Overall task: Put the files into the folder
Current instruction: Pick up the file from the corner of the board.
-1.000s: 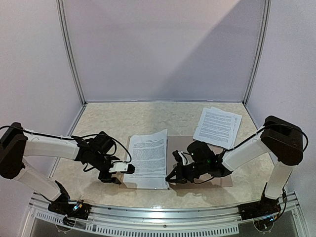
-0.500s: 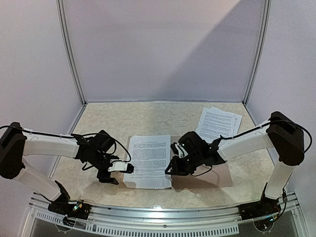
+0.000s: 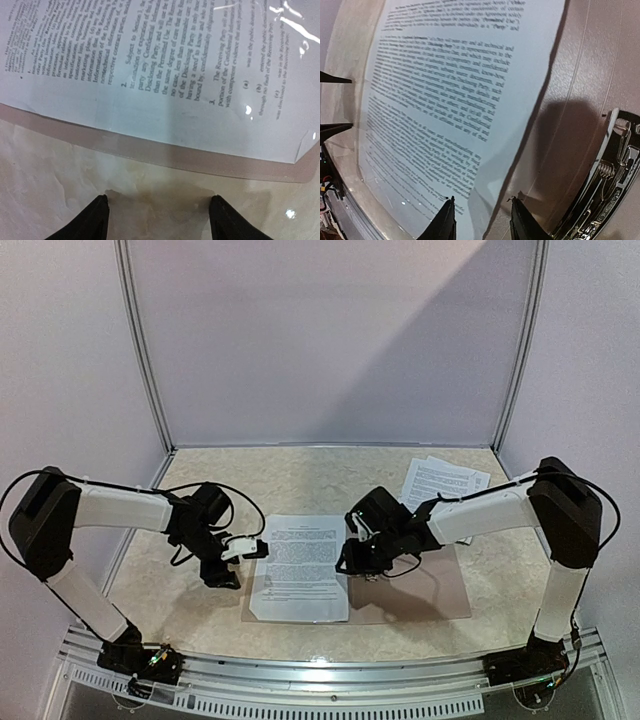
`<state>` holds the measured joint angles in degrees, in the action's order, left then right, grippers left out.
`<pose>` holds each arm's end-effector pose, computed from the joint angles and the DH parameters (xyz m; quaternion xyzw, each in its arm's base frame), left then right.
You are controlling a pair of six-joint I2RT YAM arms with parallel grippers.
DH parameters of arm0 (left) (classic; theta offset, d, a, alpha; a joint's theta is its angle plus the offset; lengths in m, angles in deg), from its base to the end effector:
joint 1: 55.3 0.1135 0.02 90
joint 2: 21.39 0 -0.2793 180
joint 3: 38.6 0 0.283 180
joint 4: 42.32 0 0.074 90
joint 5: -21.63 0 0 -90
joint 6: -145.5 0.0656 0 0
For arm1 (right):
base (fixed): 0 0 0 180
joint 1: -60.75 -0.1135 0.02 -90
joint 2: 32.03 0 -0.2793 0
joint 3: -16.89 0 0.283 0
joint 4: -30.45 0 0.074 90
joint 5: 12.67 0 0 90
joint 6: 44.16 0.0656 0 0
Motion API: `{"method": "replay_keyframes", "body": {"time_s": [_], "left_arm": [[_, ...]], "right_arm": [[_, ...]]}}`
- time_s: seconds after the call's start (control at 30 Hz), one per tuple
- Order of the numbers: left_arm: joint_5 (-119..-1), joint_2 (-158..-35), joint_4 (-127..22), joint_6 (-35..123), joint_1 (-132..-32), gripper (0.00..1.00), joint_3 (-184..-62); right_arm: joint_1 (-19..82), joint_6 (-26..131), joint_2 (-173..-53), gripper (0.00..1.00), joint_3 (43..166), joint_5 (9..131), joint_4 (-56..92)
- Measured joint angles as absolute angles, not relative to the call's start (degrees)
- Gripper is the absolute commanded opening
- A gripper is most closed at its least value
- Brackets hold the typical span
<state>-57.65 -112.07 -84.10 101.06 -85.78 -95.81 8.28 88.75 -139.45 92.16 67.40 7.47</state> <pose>0.2477 -0.1600 0.1028 0.6176 0.7705 -0.0751 0.1389 0.2484 0.3419 0.1157 -0.1050 0.9450 0.2763 0.1399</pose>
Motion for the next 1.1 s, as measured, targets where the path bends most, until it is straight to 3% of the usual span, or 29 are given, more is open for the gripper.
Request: {"method": "replay_keyframes", "body": {"time_s": [0.13, 0.43, 0.67, 0.9, 1.1], "left_arm": [[-57.0, -112.81, -83.27, 100.43, -85.89, 0.7, -96.03], [-55.47, -114.14, -80.97, 100.01, -87.61, 0.69, -96.49], [-53.72, -115.65, -80.8, 100.06, -87.76, 0.68, -97.54], [-52.89, -115.7, -80.43, 100.54, -87.76, 0.69, -97.5], [-52.36, -115.63, -80.93, 101.59, -87.72, 0.75, -97.74]], "right_arm": [[8.28, 88.32, -141.05, 0.36, 92.35, 67.68, 6.62], [8.3, 89.78, -142.77, 0.1, 91.7, 64.21, 11.14], [8.32, 93.15, -143.89, 0.03, 89.86, 60.88, 17.37], [8.32, 95.38, -144.63, 0.04, 89.05, 59.18, 20.72], [8.54, 95.42, -144.61, 0.25, 89.69, 59.44, 20.11]]}}
